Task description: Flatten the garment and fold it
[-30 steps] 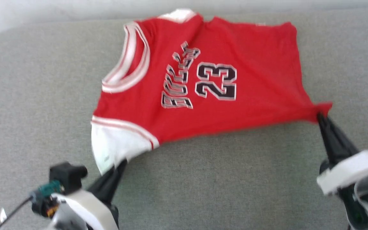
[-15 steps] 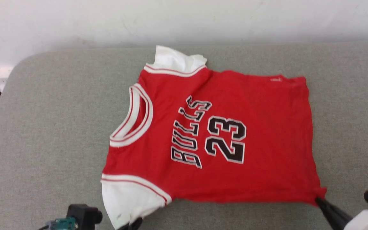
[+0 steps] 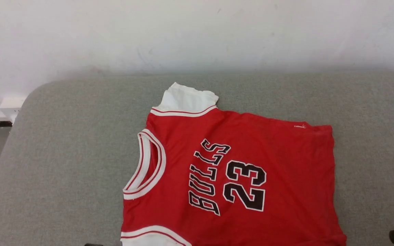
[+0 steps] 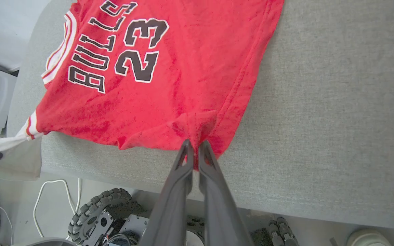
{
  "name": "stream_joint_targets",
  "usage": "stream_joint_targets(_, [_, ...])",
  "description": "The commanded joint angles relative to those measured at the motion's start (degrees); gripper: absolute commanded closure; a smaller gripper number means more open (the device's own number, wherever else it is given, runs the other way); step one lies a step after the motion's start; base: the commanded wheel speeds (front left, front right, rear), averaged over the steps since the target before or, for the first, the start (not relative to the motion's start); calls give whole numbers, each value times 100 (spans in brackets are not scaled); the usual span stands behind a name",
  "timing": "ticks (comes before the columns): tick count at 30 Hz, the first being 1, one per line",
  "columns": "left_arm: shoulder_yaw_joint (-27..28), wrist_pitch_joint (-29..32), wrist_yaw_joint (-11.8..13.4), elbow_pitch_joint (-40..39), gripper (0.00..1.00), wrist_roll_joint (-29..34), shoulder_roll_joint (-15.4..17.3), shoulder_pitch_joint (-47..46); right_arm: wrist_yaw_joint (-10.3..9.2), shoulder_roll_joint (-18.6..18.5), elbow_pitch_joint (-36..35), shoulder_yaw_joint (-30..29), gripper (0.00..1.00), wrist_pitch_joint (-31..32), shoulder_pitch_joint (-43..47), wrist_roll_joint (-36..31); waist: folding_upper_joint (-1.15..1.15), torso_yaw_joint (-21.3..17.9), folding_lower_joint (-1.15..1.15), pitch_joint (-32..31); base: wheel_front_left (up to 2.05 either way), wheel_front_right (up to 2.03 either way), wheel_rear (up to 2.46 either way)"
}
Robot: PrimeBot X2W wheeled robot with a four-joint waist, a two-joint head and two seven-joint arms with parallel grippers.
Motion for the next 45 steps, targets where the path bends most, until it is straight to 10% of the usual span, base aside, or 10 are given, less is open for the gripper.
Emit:
stream_joint_targets(1, [24, -36, 33, -34, 100, 29, 53, 0, -4, 12, -55, -20, 100, -22, 3, 34, 0, 14, 1, 5, 0, 0, 0])
stream_joint_targets(21, [-159, -405, -1065, 1086, 100, 2069, 135, -3005, -4, -550, 487, 476, 100, -1394, -1922, -552, 0, -87, 1, 1399, 0, 0, 0])
stream_joint_targets(45, [-539, -308, -1480, 2942, 100, 1790, -487, -4164, -4, -861, 1939, 1126, 100, -1123, -3363, -670, 0, -124, 1, 2394, 0, 0, 0])
